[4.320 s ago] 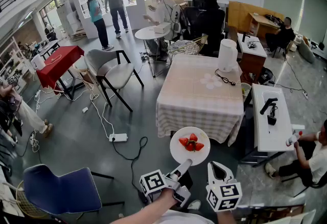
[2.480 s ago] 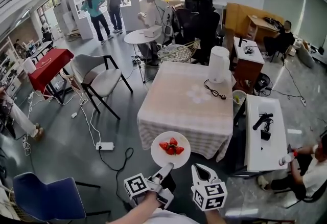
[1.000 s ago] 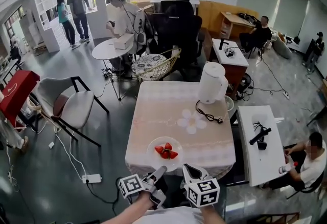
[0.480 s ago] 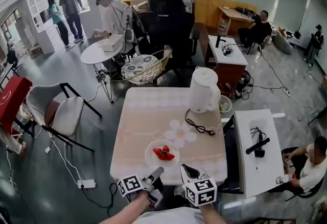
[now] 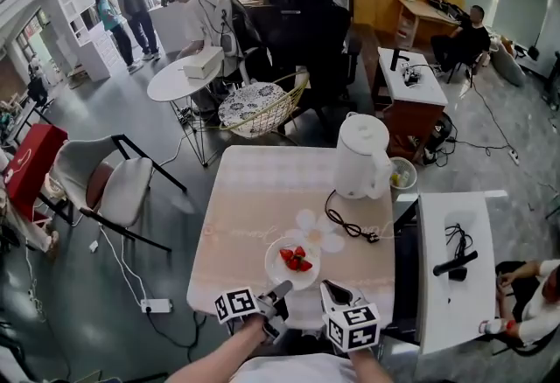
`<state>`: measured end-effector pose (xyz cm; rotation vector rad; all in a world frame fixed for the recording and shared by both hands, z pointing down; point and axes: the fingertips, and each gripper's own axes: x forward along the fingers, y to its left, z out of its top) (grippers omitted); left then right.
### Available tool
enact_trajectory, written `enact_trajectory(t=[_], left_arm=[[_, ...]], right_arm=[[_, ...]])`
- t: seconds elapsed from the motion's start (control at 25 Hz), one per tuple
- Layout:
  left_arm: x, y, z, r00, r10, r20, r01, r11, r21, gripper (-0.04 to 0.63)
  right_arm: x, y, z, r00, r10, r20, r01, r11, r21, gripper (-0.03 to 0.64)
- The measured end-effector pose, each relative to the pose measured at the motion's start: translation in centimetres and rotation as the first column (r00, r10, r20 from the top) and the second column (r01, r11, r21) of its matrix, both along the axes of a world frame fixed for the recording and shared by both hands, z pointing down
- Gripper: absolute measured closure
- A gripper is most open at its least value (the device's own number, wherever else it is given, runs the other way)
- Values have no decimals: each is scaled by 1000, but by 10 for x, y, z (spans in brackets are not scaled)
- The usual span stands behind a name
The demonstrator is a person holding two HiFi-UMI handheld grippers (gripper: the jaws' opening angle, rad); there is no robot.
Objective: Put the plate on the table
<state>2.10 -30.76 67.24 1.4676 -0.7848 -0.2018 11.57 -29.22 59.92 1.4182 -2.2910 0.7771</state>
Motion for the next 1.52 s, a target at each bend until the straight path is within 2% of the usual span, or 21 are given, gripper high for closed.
enact_trajectory(t=[0.24, 0.52, 0.76, 0.92, 1.04, 1.16, 1.28, 1.36, 1.52], left_arm=[[12, -19, 17, 999, -38, -28, 36, 998, -56, 572], [11, -30, 32, 998, -56, 4, 56, 995, -87, 563], [8, -31, 33, 994, -30, 103, 40, 995, -96, 551], [5, -39, 28, 989, -30, 142, 40, 997, -66, 447], [0, -41, 26, 981, -31, 191, 43, 997, -60, 426], [-3, -39, 25, 959, 11, 283, 4, 999, -54, 398], [-6, -37, 27, 923, 65, 379, -47, 997, -55, 376], [-9, -35, 30, 891, 104, 443, -85, 994, -62, 368], [-20, -31, 35, 804, 163, 572, -147, 986, -74, 355]], right_arm=[[7, -17, 12, 999, -36, 7, 36, 999, -15, 611], [6, -29, 20, 998, -65, 17, 65, 997, -32, 611], [2, -35, 22, 996, -85, 7, 85, 996, -37, 611], [-3, -38, 24, 995, -99, 14, 100, 994, -36, 611], [-7, -37, 25, 994, -110, 16, 110, 993, -40, 611], [-8, -37, 25, 994, -111, 16, 111, 993, -40, 611], [-10, -38, 24, 993, -116, 18, 116, 993, -35, 611], [-13, -39, 24, 992, -122, 17, 122, 992, -34, 611], [-20, -38, 21, 991, -133, 16, 133, 991, -30, 611]])
